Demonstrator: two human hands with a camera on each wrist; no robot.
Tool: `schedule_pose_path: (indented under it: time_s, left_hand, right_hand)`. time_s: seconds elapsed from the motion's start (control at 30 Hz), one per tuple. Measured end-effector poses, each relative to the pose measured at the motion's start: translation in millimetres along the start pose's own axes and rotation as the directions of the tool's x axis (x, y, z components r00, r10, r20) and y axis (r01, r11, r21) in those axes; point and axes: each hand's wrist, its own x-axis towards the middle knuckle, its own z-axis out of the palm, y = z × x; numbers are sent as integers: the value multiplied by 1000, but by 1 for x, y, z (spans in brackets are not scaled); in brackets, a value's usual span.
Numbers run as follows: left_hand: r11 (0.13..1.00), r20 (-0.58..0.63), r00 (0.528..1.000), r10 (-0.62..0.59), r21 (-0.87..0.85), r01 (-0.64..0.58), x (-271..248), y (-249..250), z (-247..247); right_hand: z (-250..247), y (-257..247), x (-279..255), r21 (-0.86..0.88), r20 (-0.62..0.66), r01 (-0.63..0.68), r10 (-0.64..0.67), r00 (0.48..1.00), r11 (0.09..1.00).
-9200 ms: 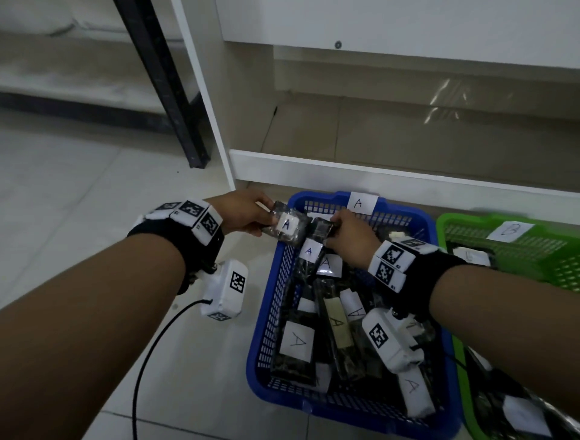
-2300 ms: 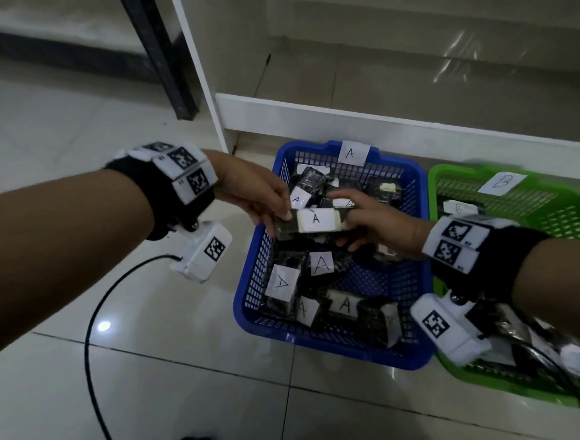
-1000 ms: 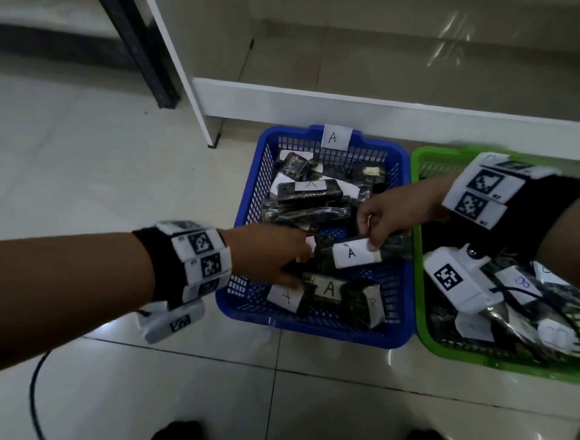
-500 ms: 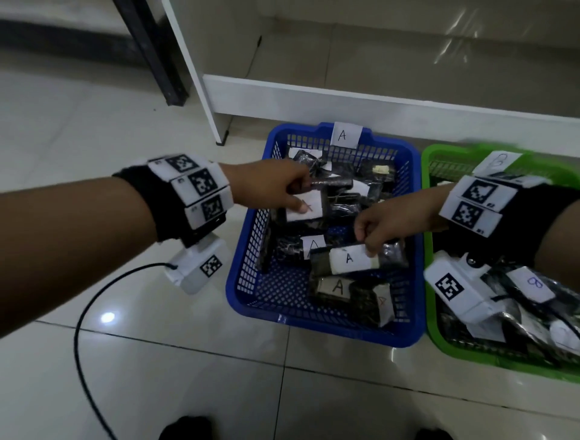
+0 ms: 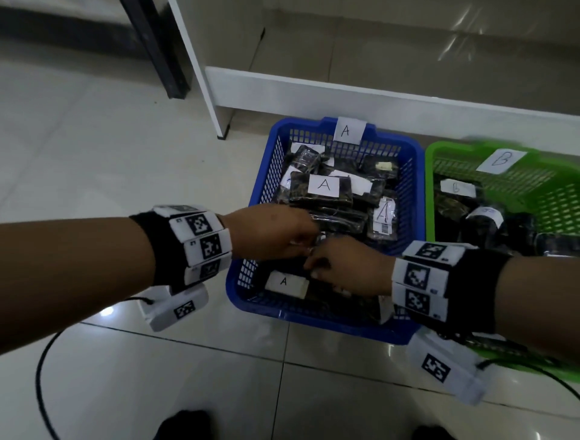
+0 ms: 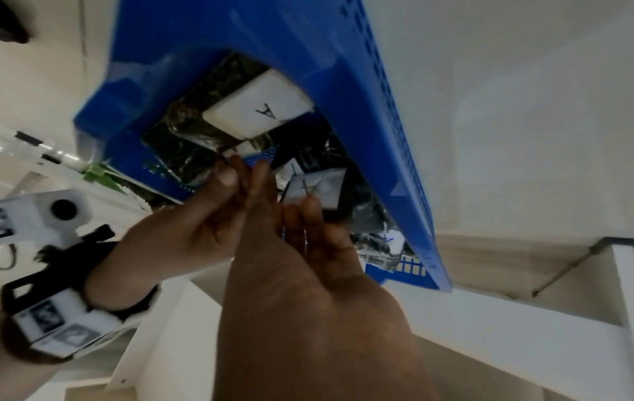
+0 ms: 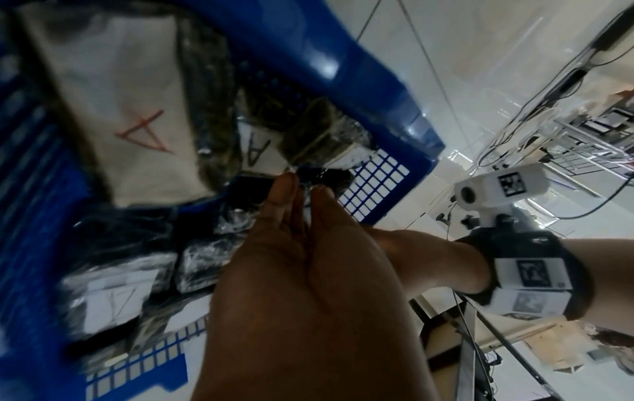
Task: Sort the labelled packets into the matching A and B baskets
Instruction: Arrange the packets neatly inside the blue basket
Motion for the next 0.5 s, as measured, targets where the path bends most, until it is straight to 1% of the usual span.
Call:
schedule_pose_path:
  time_s: [0.03, 0.07, 0.1, 0.17, 0.23, 0.3, 0.4, 0.5]
  left_hand:
    - [1000, 64, 998, 7, -2, -7, -3, 2, 1]
    - [1000, 140, 990, 15, 21, -18, -5, 4, 3]
    - [998, 214, 977, 20, 60, -34, -7, 6, 6]
    - [986, 330, 944, 27, 146, -79, -11, 9, 14]
    - [977, 381, 925, 9, 193, -89, -15, 10, 24]
    - [974, 382, 924, -1, 210, -86, -18, 9, 32]
    - [977, 395, 918, -24, 206, -63, -16, 7, 34]
    - [977, 425, 904, -38, 204, -56, -10, 5, 31]
  right_hand:
    - [-4, 6, -1, -21, -54, -14, 13, 998, 1000]
    - [-8, 12, -1, -74, -77, -37, 32, 997, 997]
    - [-13, 18, -2, -146, -50, -63, 56, 997, 987]
    - [-19, 28, -6, -287, 102, -103, 137, 985, 953]
    - [-18, 34, -9, -353, 212, -114, 198, 957, 928]
    - [-11, 37, -11, -309, 233, -141, 219, 947, 940]
    - [-1, 35, -10, -195, 198, -166, 205, 959, 967]
    - [-5, 37, -6, -125, 164, -192, 211, 964, 973]
